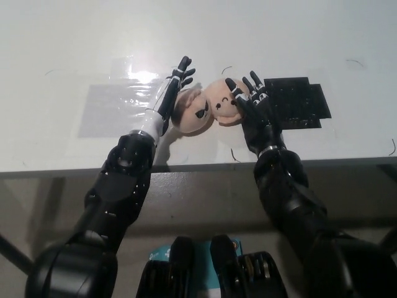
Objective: Use both hands to push two dumpling toys together to the middle
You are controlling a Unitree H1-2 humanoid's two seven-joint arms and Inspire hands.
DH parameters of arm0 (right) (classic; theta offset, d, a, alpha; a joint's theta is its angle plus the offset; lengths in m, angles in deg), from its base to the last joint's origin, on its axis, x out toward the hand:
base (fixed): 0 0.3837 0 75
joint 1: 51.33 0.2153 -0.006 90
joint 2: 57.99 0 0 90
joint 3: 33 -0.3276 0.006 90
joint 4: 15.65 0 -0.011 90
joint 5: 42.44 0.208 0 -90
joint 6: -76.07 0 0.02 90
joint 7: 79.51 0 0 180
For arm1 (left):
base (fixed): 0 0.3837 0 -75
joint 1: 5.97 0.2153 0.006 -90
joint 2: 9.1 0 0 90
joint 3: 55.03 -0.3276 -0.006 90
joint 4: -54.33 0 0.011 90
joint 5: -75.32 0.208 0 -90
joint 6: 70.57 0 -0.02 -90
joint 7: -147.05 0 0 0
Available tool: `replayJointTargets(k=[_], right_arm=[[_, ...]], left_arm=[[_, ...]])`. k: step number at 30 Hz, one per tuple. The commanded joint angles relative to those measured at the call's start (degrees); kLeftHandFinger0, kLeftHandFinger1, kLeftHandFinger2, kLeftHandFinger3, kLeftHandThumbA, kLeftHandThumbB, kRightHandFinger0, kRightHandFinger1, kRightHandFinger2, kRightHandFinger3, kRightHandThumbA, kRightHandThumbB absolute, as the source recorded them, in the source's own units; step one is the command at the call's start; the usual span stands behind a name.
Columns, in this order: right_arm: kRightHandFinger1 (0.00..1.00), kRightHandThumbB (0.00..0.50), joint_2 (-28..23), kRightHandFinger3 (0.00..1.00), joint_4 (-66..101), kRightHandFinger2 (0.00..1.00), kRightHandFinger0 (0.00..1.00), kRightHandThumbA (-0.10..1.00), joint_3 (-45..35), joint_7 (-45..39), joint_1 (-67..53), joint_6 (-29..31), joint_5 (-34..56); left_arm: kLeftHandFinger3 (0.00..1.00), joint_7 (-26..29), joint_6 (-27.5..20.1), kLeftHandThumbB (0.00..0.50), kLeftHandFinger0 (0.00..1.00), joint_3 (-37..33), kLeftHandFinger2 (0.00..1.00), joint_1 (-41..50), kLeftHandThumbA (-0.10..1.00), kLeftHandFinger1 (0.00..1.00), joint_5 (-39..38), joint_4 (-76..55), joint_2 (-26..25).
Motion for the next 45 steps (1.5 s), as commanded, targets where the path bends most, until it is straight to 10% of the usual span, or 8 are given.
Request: replayJointTargets(k=[1, 16, 20, 36, 45], right_arm=[[1.0, 0.141, 1.47, 1.0, 0.59, 1.0, 1.0, 1.0, -0.64, -2.86, 3.73, 0.37, 1.61], [1.0, 0.217, -1.11, 1.0, 1.84, 1.0, 1.0, 1.0, 4.0, 0.44, 3.37, 4.9, -3.52], [1.0, 0.122, -3.99, 1.0, 7.71, 1.0, 1.0, 1.0, 7.59, 1.49, 1.68, 4.9, -7.38], [1.0, 0.158, -10.5, 1.0, 46.79, 1.0, 1.0, 1.0, 11.0, -0.18, -14.2, -2.22, -6.89], [1.0, 0.166, -11.58, 1.0, 76.52, 1.0, 1.0, 1.0, 12.37, 1.72, -25.94, -8.27, -9.11]], left_arm=[[1.0, -0.16, -1.71, 0.362, 1.0, -0.17, 1.0, -3.38, 1.0, 1.0, -0.23, -0.1, 0.51], [1.0, 2.26, -0.89, 0.389, 1.0, -1.46, 1.0, -3.26, 1.0, 1.0, 2.22, -0.25, -3.76], [1.0, -0.42, -0.88, 0.405, 1.0, -1.87, 1.0, -2.55, 1.0, 1.0, 2.1, -2.85, -6.61], [1.0, -5.9, -0.81, 0.345, 1.0, -2.24, 1.0, 2.77, 1.0, 1.0, 1.26, -11.94, -14.34], [1.0, -8.8, 5.86, 0.372, 1.0, 0.66, 1.0, 17.71, 1.0, 1.0, -4.03, -47.14, -16.93]])
